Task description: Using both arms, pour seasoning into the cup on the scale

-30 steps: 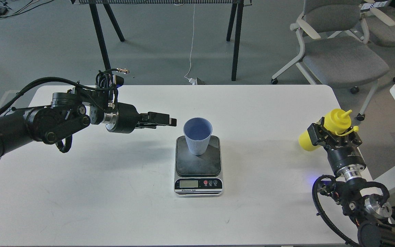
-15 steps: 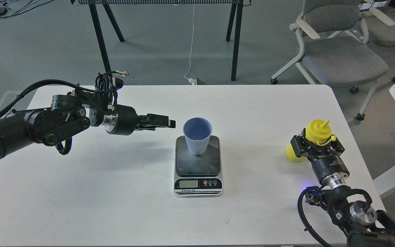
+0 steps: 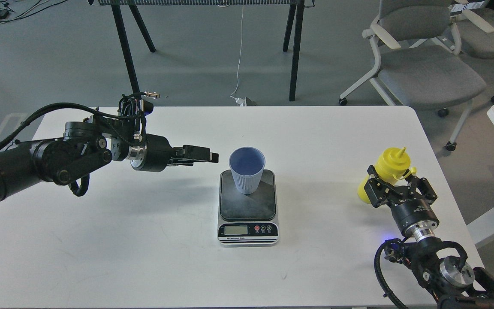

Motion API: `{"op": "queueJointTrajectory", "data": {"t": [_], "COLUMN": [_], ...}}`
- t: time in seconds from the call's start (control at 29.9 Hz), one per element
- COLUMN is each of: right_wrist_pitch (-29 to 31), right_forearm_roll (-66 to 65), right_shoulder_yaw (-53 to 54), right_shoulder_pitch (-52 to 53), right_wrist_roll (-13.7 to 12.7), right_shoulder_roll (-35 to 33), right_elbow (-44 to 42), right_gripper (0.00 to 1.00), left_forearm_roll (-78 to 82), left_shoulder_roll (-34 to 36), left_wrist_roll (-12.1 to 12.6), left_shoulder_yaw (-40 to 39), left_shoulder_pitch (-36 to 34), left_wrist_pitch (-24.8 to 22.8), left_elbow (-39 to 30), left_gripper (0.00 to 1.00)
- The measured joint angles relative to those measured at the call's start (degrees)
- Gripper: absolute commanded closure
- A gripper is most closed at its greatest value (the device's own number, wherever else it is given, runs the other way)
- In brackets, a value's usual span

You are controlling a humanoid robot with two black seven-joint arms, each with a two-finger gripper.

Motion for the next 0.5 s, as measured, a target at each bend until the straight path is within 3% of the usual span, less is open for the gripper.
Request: {"op": "queueJointTrajectory", "data": {"t": [0.5], "right_wrist_pitch": [0.0], "right_forearm_roll": [0.0], "right_shoulder_yaw": [1.2], "right_shoulder_pitch": [-14.0], "right_wrist_roll": [0.8], "right_shoulder_roll": [-7.0], "right_elbow": [17.4], "right_gripper": [0.00], "left_forearm_roll": [0.0], "left_shoulder_roll": [0.2], "left_wrist_roll": [0.0], "left_shoulder_yaw": [0.0], "left_shoulder_pitch": [0.1], "left_wrist_pitch": [0.0], "left_elbow": [0.0], "left_gripper": [0.00]}}
